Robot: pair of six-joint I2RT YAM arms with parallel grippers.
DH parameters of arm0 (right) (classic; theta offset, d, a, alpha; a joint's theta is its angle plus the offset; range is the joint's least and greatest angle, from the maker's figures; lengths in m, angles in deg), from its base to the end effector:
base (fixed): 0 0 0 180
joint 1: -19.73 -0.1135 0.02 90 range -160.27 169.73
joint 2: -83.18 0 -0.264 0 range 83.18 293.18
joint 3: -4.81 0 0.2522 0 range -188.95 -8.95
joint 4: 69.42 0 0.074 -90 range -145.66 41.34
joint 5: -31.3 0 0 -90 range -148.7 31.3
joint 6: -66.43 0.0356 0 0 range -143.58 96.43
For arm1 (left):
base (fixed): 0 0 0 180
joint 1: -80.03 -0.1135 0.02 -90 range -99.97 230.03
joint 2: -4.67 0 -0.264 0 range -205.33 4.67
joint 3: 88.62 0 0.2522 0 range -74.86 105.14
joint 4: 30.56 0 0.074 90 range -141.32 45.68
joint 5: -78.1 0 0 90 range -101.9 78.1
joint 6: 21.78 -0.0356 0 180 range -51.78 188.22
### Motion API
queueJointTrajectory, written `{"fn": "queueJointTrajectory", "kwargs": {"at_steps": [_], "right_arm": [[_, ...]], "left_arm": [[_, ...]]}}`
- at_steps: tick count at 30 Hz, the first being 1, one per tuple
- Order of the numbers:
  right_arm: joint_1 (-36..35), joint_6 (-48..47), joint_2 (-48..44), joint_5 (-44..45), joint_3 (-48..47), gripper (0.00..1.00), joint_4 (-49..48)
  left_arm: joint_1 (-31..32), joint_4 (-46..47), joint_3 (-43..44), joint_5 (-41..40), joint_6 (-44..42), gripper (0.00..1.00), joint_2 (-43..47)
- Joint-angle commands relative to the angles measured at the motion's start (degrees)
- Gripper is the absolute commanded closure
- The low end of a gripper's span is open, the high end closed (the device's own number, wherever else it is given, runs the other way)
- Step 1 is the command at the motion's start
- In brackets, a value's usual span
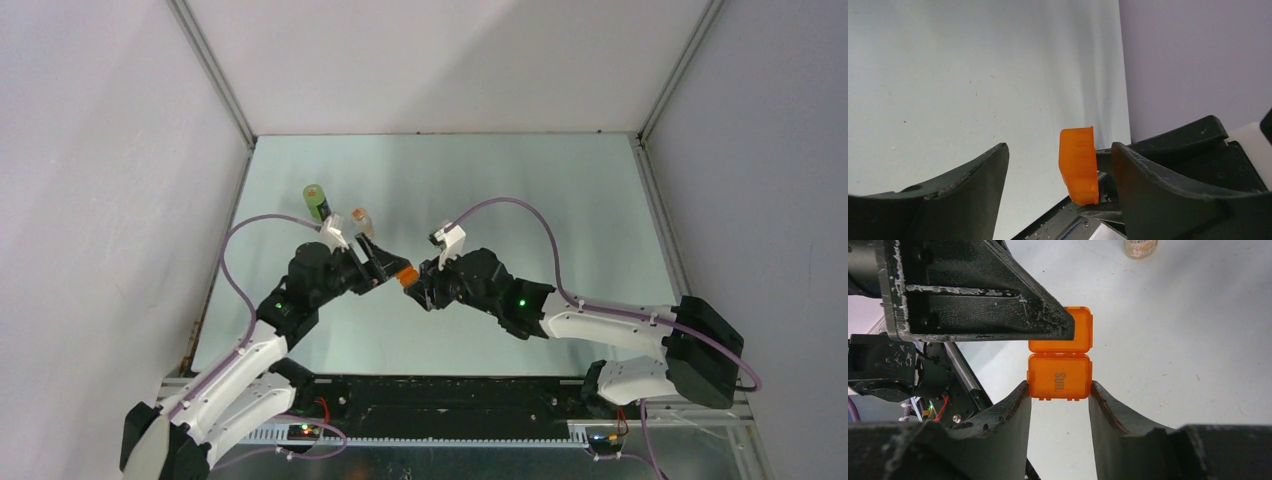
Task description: Sort the pills into containers
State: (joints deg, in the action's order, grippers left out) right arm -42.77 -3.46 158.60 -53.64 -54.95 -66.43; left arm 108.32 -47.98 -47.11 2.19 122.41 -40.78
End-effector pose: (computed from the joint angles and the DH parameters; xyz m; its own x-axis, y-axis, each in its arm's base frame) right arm 0.1414 0.2647 0.2659 -0.4292 -0.0827 -0.8994 -0.7427 0.5990 0.2993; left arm 0.1610 -0.0965 0.2448 -0.7223 -0.5045 -0.4730 0.1257 0.5768 -0.8071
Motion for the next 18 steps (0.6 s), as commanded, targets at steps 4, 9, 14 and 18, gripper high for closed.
{"fn": "queueJointTrajectory", "kwargs": {"at_steps": [4, 9, 14, 18], "right_arm": [[1.2, 0.9, 0.4, -2.2, 0.5, 0.54, -6.9], [1.6, 1.2, 1.2, -3.2, 0.5, 0.54, -7.6], [1.7, 2.0, 1.9, -3.6, 0.5, 0.54, -7.1], [1.8, 2.4, 2.7, -3.7, 0.4, 0.53, -6.8]], "left_arm": [[0.4, 2.7, 0.6, 1.8, 2.8, 0.25, 1.3], [0.4, 4.8, -0.4, 2.0, 5.2, 0.34, 1.2], [0.4, 6.2, -0.9, 1.8, 6.8, 0.46, 1.1], [0.4, 6.6, -0.9, 1.9, 7.2, 0.56, 0.4]]}}
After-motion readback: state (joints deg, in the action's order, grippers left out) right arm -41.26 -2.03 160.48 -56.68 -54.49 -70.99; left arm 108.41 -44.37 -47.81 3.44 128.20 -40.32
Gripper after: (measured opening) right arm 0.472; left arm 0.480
